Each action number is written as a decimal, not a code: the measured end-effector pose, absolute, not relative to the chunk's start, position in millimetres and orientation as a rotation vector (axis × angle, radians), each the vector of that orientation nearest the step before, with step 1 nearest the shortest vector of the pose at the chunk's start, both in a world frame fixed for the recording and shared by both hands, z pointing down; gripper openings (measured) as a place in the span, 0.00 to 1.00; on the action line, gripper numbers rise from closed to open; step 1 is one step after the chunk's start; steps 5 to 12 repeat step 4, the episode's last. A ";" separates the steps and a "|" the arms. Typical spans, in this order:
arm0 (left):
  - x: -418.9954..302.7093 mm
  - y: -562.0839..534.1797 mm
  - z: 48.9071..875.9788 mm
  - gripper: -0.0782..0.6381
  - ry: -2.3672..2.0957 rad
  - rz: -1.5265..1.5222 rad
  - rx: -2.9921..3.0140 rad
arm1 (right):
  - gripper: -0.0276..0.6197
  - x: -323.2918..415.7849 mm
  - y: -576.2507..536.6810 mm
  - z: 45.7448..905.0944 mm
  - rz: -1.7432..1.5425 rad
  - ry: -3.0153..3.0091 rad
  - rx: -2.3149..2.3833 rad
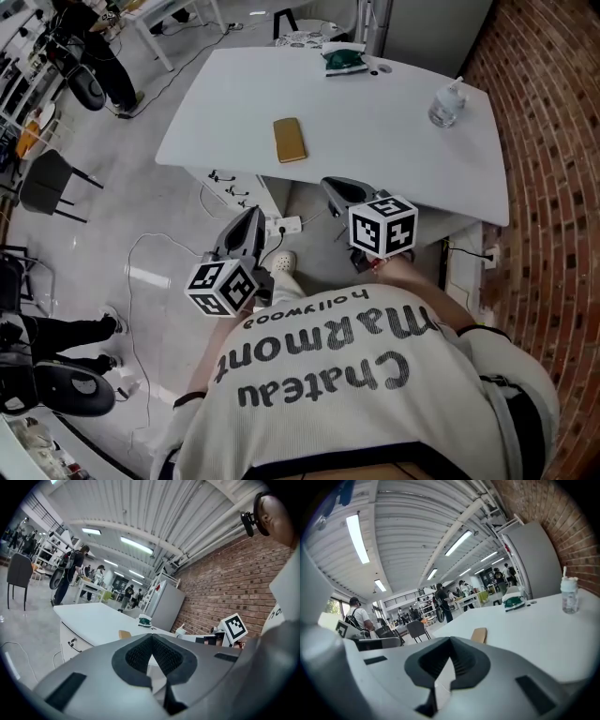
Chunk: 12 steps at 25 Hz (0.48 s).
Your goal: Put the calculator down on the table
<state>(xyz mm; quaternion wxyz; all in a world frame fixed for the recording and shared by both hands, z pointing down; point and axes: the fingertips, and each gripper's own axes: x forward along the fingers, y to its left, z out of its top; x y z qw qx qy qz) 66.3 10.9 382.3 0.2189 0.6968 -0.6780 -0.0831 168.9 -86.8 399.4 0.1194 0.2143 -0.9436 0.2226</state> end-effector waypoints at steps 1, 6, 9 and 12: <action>66.7 12.3 382.7 0.11 -1.879 -0.229 1.926 | 0.05 169.6 -86.6 400.1 0.665 -2.756 0.625; 65.9 17.2 383.9 0.11 -1.889 -0.230 1.915 | 0.05 171.2 -85.5 401.9 0.692 -2.749 0.621; 65.9 17.2 383.9 0.11 -1.889 -0.230 1.915 | 0.05 171.2 -85.5 401.9 0.692 -2.749 0.621; 65.9 17.2 383.9 0.11 -1.889 -0.230 1.915 | 0.05 171.2 -85.5 401.9 0.692 -2.749 0.621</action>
